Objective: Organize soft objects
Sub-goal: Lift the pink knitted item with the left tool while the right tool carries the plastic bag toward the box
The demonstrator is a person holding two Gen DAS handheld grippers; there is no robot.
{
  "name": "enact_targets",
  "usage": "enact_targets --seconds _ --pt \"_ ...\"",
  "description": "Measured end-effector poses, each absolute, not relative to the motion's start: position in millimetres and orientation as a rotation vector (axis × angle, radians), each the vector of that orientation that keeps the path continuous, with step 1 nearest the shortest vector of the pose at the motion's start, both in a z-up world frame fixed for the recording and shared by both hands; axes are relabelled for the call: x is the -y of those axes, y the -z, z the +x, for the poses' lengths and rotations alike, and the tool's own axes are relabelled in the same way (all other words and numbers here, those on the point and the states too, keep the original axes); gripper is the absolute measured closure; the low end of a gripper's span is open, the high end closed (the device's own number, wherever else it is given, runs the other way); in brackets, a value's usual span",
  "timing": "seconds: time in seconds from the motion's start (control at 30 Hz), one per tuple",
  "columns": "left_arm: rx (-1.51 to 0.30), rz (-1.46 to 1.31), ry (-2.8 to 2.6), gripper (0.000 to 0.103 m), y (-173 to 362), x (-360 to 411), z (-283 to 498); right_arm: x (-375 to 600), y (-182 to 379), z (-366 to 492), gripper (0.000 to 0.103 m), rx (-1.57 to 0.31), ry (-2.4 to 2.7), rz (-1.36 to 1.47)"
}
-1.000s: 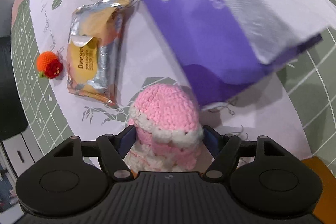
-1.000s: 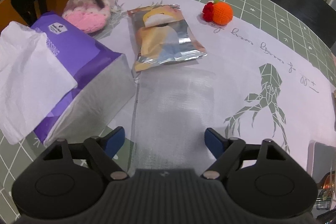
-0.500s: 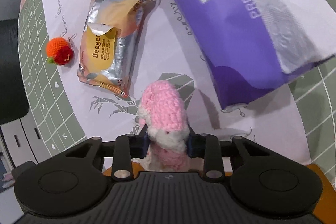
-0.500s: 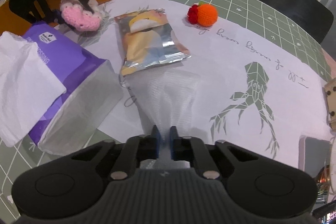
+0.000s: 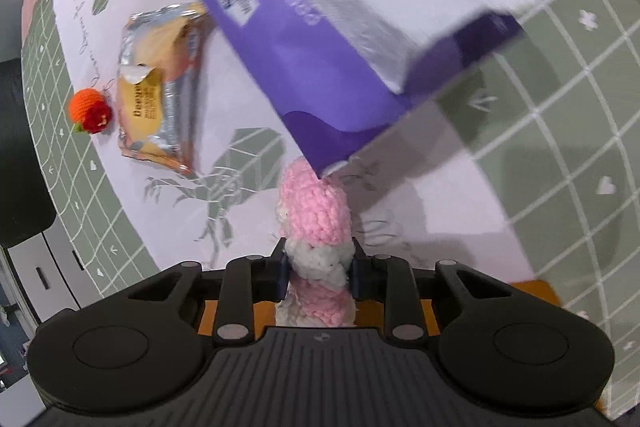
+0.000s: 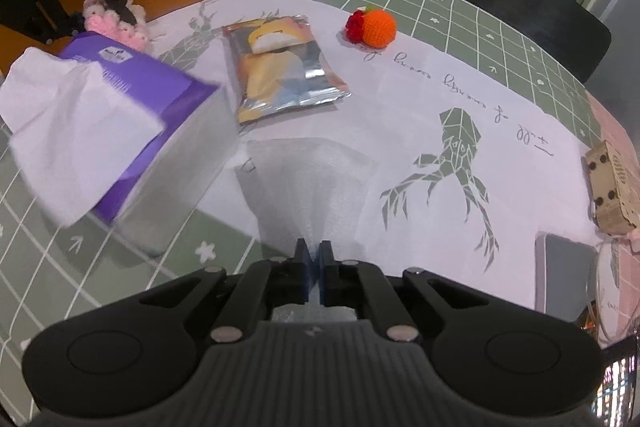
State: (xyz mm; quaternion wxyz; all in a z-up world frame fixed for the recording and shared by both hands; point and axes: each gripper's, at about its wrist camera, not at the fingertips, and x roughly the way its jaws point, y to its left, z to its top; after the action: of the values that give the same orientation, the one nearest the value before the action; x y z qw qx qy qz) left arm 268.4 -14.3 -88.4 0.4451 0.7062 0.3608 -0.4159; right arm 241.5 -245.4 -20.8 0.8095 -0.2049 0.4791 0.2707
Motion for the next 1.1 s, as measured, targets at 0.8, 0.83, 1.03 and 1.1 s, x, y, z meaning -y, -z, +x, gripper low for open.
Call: enact_targets --seconds 0.8,0.83,1.03,1.1 --pt "-0.850 1.779 1.070 0.072 75.9 7.1 145.4 212.9 3.5 134.9 0.102 -1.059 -0.679 -0.574" --pt "-0.836 1.779 1.074 0.072 76.5 6.7 138.0 210.0 2.5 129.1 0.102 -1.063 -0.693 -0.579" --pt "-0.802 1.762 1.104 0.072 75.5 -0.2 98.5 187.8 -8.5 89.8 0.103 -1.086 -0.808 -0.579" --pt "-0.794 1.747 1.101 0.072 71.7 -3.1 89.0 176.2 -14.1 79.9 0.103 -1.073 -0.840 -0.593"
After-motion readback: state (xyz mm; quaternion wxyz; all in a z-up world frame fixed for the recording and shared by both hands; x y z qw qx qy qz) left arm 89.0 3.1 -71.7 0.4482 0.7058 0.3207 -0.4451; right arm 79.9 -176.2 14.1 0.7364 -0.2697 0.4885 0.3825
